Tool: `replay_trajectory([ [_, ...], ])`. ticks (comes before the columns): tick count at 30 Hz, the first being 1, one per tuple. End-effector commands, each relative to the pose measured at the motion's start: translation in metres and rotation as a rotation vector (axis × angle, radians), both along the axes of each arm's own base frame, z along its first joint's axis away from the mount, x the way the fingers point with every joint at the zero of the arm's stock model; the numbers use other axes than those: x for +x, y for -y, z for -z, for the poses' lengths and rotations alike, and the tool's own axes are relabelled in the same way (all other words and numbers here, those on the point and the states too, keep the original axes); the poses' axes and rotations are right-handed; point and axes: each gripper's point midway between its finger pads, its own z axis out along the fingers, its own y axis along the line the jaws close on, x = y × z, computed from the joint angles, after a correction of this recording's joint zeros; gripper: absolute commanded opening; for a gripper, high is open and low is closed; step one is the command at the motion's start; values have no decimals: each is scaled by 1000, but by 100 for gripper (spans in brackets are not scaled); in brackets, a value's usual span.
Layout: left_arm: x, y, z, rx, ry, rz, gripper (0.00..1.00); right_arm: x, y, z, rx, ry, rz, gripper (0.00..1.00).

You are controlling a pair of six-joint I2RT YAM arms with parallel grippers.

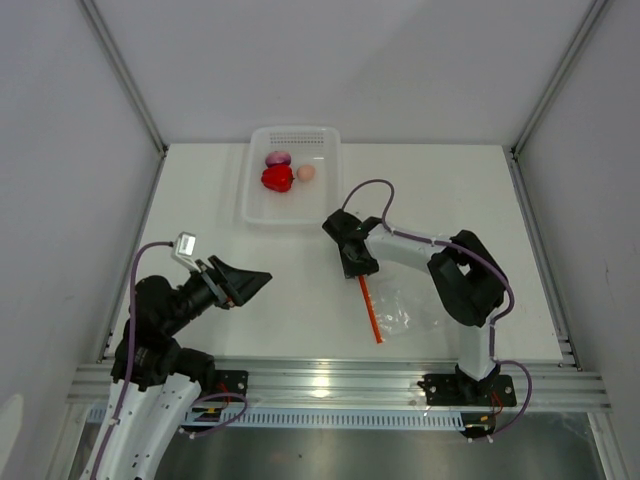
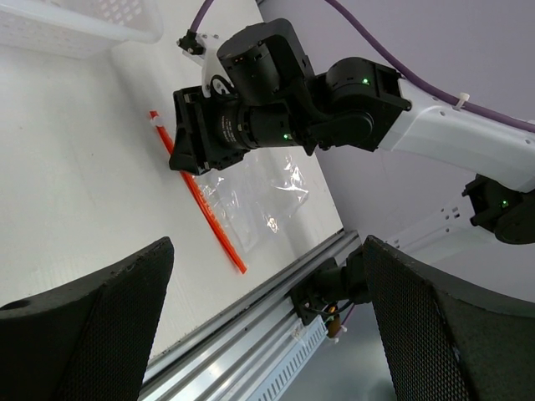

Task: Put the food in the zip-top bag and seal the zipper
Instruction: Pick up the zipper food storage bag at the center of the board.

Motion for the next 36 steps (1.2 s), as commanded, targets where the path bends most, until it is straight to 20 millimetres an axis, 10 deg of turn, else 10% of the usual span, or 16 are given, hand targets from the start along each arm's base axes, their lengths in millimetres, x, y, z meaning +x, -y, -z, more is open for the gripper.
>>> replay_trajectory([
  [1, -1, 5, -1, -20, 0, 29, 96, 2, 0, -5, 45, 3, -1, 44],
  [17, 2, 7, -2, -19, 6, 41, 97, 4, 14, -3, 76, -27, -3, 40],
  [36, 6, 9, 10, -7, -22, 50, 97, 1, 9, -23, 147, -16, -17, 6],
])
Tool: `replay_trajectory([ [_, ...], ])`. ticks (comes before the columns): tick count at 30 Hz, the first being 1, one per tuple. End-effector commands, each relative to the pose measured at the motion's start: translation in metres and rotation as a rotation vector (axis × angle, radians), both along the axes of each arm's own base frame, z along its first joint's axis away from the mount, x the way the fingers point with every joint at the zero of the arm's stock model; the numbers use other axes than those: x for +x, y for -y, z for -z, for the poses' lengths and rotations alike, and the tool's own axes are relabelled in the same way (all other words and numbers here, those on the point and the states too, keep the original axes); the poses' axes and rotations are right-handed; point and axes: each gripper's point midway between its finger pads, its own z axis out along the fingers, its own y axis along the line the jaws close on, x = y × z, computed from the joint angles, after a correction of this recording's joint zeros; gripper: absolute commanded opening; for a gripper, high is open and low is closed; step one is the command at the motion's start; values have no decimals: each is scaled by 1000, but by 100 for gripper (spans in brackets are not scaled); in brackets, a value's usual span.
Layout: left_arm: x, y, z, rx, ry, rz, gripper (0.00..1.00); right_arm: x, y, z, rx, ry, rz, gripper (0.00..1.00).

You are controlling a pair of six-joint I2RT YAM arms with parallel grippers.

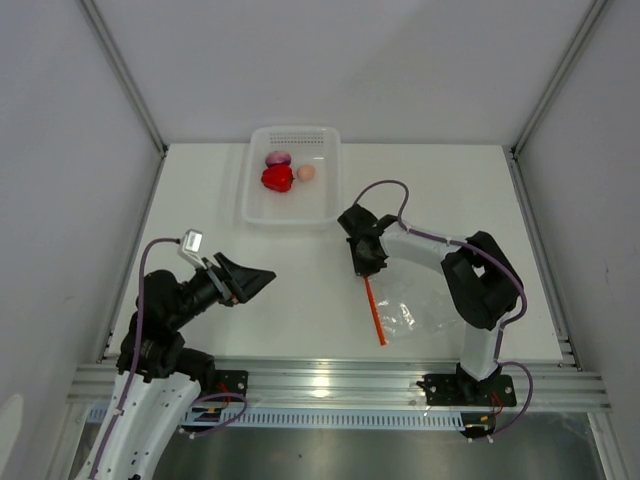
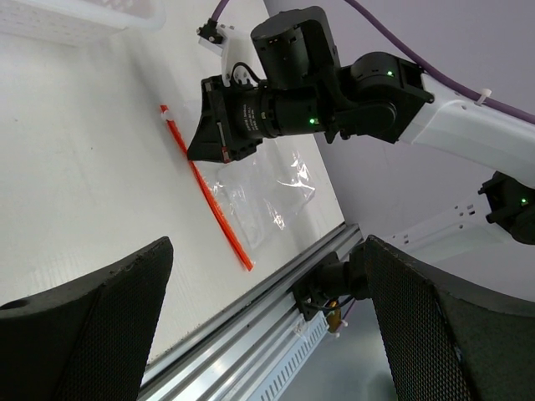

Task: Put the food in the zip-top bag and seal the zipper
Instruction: Pick up the zipper food storage bag at the center of the board.

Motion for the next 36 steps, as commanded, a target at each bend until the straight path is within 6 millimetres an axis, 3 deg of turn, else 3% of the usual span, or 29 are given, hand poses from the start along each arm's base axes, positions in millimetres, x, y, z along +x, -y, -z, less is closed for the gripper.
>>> replay_trajectory([
  [1, -1, 4, 0, -9, -1, 27, 97, 2, -1, -23, 36, 39, 0, 6],
  [10, -2, 5, 4, -14, -8, 37, 97, 1, 3, -23, 22, 37, 0, 1],
  [13, -2, 5, 5, -13, -14, 37, 97, 1, 4, -23, 26, 41, 6, 13],
  [14, -2, 6, 6, -13, -17, 38, 97, -1, 4, -25, 30, 42, 9, 24],
  [24, -1, 7, 8, -19, -25, 45, 97, -3, 13, -25, -56, 52, 13, 32],
  [36, -3, 7, 5, -22, -16, 50, 98, 2, 6, -16, 3, 21, 9, 35],
])
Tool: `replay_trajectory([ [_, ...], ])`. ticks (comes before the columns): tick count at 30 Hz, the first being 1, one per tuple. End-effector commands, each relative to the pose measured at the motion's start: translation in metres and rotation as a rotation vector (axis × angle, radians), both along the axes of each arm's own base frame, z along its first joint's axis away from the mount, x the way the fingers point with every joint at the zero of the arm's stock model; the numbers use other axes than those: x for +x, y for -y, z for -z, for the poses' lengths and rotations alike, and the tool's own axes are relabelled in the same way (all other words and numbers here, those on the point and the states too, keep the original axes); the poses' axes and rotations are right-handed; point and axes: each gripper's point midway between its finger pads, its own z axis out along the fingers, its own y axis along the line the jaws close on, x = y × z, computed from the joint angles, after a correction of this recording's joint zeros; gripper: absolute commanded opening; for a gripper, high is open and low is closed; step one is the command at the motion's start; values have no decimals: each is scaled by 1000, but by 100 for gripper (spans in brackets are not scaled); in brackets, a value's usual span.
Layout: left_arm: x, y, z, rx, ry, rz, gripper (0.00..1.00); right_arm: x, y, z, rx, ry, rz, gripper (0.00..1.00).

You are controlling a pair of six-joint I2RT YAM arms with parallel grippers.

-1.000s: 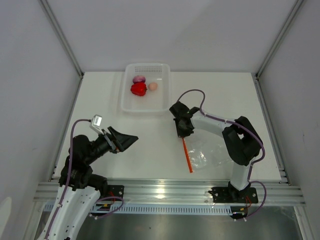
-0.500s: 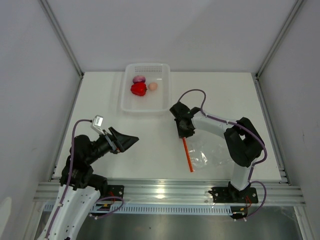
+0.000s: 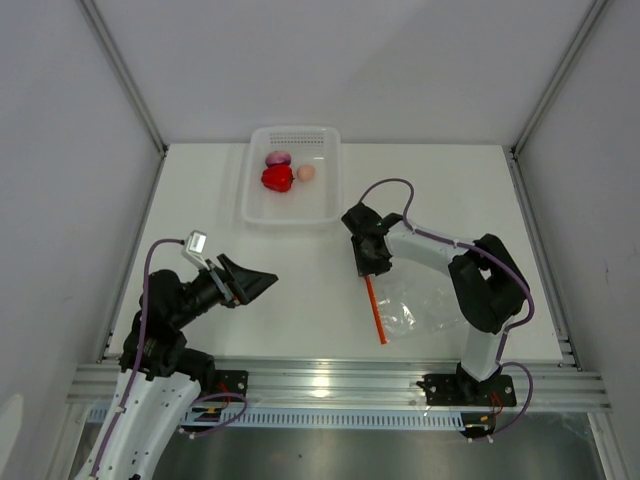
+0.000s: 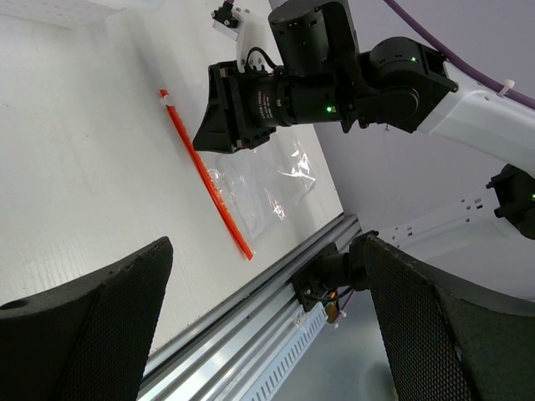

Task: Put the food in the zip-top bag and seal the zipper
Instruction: Pick up the zipper food storage bag at the center of the board.

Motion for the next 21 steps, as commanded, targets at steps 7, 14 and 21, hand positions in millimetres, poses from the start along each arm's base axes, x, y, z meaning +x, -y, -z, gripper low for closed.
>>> replay_trajectory([
  [7, -2, 4, -4, -20, 10, 25, 98, 9, -10, 2, 72, -7, -2, 42],
  [14, -3, 4, -6, -23, 15, 27, 98, 13, -8, 7, 77, -20, 11, 40],
  [21, -2, 4, -7, -21, 17, 29, 98, 17, -5, 8, 114, -35, 18, 39],
])
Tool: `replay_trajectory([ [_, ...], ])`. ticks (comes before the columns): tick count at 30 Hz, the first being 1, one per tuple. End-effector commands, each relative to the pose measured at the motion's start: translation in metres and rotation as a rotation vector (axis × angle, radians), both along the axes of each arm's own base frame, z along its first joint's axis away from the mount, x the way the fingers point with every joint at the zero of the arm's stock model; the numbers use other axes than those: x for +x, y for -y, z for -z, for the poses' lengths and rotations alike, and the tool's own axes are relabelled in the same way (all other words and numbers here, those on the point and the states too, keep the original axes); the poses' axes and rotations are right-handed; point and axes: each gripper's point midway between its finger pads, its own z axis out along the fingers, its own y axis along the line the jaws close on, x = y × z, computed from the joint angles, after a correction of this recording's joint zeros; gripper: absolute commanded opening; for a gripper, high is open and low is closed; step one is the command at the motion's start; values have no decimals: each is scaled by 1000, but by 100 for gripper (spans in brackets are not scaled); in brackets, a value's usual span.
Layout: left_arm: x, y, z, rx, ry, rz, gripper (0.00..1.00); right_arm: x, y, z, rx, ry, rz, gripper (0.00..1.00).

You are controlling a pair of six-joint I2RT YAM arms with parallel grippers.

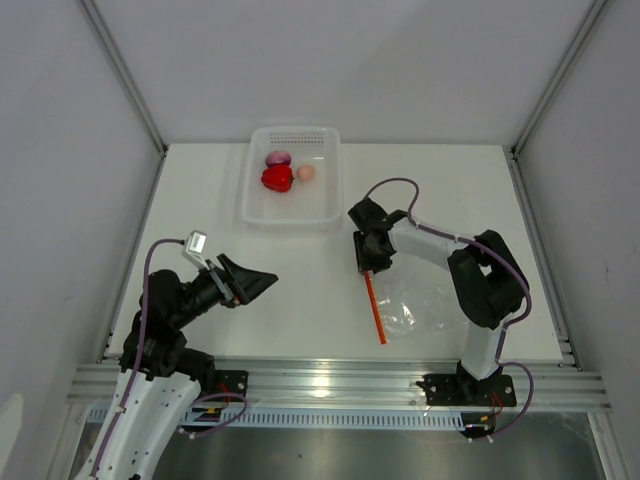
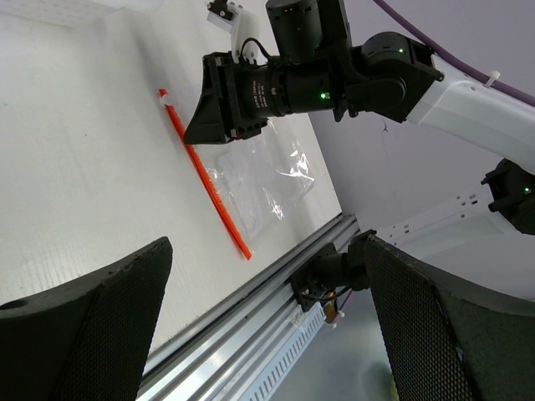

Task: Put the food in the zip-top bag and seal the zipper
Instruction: Pick up the zipper food storage bag at the center of the board.

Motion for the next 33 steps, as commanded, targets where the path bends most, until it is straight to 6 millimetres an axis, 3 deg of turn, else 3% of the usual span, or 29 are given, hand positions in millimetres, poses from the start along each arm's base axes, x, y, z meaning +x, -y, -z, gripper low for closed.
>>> replay_trajectory([
  [1, -2, 4, -9, -17, 25, 27, 99, 5, -2, 3, 27, -8, -4, 39],
  [17, 0, 5, -12, -16, 25, 32, 99, 5, 0, 13, 10, -24, -4, 39],
  [27, 0, 5, -8, -11, 20, 32, 99, 0, -7, 11, 112, -67, -30, 39],
  [33, 0, 5, -9, -15, 28, 32, 99, -1, 2, 14, 116, -84, -14, 37],
])
